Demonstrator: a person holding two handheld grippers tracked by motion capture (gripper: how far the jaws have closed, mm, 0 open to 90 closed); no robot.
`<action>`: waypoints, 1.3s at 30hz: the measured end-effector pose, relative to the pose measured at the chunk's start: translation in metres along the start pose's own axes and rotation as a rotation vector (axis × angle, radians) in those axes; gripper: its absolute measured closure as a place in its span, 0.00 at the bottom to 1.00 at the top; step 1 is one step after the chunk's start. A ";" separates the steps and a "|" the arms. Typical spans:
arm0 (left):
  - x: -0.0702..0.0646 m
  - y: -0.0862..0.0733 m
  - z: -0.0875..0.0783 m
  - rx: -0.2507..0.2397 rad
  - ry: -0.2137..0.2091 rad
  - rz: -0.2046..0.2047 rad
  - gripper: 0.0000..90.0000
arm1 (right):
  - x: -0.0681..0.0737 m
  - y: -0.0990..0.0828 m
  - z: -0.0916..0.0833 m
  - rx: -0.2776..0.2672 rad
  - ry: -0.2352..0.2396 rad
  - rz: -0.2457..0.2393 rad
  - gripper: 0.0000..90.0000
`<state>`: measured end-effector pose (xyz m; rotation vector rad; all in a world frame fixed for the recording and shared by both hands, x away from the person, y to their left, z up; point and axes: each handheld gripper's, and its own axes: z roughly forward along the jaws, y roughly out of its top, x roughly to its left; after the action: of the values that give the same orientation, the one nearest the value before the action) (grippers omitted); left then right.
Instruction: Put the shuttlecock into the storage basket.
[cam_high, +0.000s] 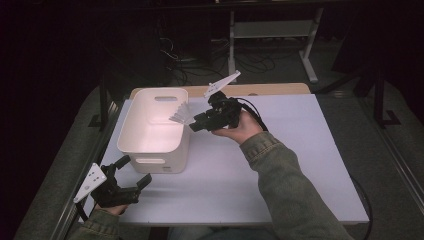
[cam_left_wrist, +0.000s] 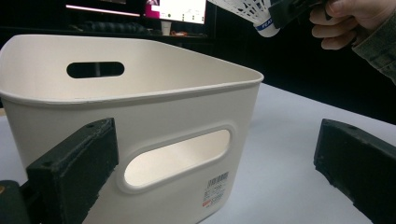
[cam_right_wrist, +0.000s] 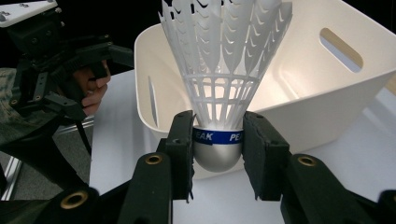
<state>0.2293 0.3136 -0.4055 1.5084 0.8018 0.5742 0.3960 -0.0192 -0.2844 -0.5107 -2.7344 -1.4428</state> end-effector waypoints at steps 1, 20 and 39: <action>0.000 0.000 0.000 -0.001 0.000 -0.001 0.00 | 0.001 0.000 0.001 0.004 -0.005 -0.005 0.71; 0.001 0.000 0.000 0.003 -0.006 0.010 0.00 | 0.008 0.017 0.019 0.001 0.028 -0.026 0.71; 0.000 0.000 0.000 0.001 -0.011 0.002 0.00 | 0.011 0.031 0.038 0.002 0.058 -0.051 0.71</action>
<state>0.2293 0.3136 -0.4054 1.5119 0.7925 0.5669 0.3996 0.0305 -0.2792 -0.3958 -2.7229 -1.4423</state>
